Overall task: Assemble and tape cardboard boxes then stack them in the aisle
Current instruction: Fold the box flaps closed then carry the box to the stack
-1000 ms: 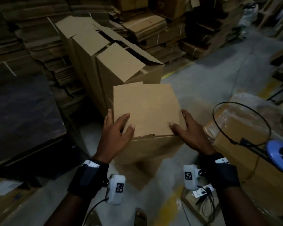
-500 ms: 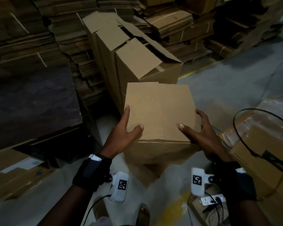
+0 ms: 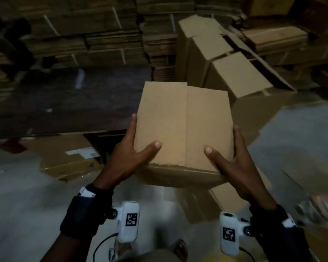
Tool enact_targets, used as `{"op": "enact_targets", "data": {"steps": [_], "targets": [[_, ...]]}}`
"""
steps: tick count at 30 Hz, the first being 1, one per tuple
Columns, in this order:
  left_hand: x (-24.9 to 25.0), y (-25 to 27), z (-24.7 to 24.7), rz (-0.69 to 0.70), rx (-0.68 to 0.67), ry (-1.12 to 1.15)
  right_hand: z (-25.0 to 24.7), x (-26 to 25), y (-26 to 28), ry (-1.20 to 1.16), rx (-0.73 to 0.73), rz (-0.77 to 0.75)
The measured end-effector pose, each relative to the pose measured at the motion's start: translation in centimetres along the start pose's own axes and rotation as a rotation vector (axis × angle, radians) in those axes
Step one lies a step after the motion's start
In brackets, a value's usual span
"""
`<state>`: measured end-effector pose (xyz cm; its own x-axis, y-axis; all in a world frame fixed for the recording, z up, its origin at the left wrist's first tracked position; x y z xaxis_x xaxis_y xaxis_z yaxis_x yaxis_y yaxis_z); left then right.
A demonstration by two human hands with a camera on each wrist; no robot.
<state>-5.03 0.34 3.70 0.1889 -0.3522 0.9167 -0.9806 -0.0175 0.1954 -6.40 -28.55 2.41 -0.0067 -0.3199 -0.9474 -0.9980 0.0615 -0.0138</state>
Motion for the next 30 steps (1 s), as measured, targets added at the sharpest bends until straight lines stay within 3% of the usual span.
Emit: {"op": "enact_targets", "data": {"steps": [6,16,23,30], "targets": [[-5.4,0.8,-12.1,-0.026,0.179,0.052,12.9,-5.0,-3.2,0.009,-0.149,-0.060],[-15.4,-0.2,-29.7,-0.100,0.419,0.165,35.7,-8.0,-7.7,-0.058,-0.325,-0.146],[-20.3,-2.0,-38.7,-0.131,0.513,0.168,46.5,-10.4,-11.2,-0.025,-0.389,-0.207],[-22.6,-9.5,-48.0,-0.127,0.509,0.151,55.7,-12.8,-18.0,-0.027,-0.396,-0.242]]}}
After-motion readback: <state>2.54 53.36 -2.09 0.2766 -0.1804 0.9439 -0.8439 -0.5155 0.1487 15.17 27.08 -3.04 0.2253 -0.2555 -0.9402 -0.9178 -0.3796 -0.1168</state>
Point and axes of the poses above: each hand's wrist, its own y-axis away from the middle knuckle, its own z-axis out of the palm, x = y × z, the point moved 4 cm from there along -y, towards the middle knuckle, and after that the axes turned 6 degrees about -z, right-handed, at the moved point
